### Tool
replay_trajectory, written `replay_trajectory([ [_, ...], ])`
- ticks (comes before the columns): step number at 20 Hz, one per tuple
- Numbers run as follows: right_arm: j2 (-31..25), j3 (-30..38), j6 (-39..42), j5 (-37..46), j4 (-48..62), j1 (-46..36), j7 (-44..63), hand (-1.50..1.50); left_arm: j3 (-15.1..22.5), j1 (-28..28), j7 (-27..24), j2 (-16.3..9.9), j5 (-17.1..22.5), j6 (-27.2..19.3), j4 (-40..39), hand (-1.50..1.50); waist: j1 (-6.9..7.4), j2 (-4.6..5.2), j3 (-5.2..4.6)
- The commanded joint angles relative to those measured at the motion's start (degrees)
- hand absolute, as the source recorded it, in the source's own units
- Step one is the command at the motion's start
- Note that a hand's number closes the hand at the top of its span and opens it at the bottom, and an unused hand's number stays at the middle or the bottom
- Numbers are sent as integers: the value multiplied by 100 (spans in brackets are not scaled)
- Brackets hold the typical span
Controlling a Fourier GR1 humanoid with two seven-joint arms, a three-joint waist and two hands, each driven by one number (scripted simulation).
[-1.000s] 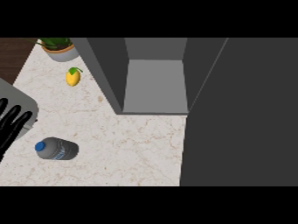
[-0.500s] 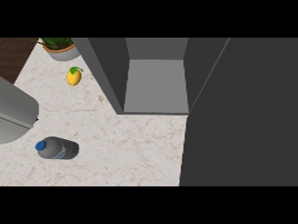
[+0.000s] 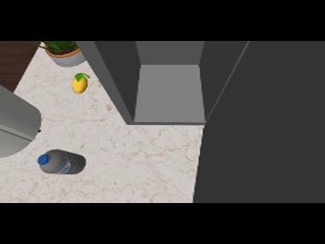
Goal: Pick up the bottled water, place it into the cabinet and close the cabinet
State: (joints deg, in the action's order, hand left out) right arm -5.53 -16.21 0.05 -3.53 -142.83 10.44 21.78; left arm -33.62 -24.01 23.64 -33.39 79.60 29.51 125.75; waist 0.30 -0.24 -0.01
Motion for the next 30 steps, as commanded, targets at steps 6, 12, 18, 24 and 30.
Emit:
replay_trajectory([
  [6,44,-256,-304,309,-848,-16,574,-150,-372,-195,472,432,197,482,-113,-150,4,2,-3],
  [12,-159,-237,-299,142,-1299,218,767,-150,-228,197,487,648,-510,184,18,-150,-42,-5,-1],
  [18,-161,-537,-545,519,-1097,-331,943,-150,171,647,469,1003,-1211,103,-196,-150,-56,5,-3],
  [24,-304,-442,-550,224,-1157,24,843,-150,781,1560,328,1335,-2448,-103,-692,-150,-137,17,2],
  [30,-206,-419,-721,254,-796,-686,1075,-150,737,1854,141,1321,-3100,429,-1712,-150,-62,23,-2],
])
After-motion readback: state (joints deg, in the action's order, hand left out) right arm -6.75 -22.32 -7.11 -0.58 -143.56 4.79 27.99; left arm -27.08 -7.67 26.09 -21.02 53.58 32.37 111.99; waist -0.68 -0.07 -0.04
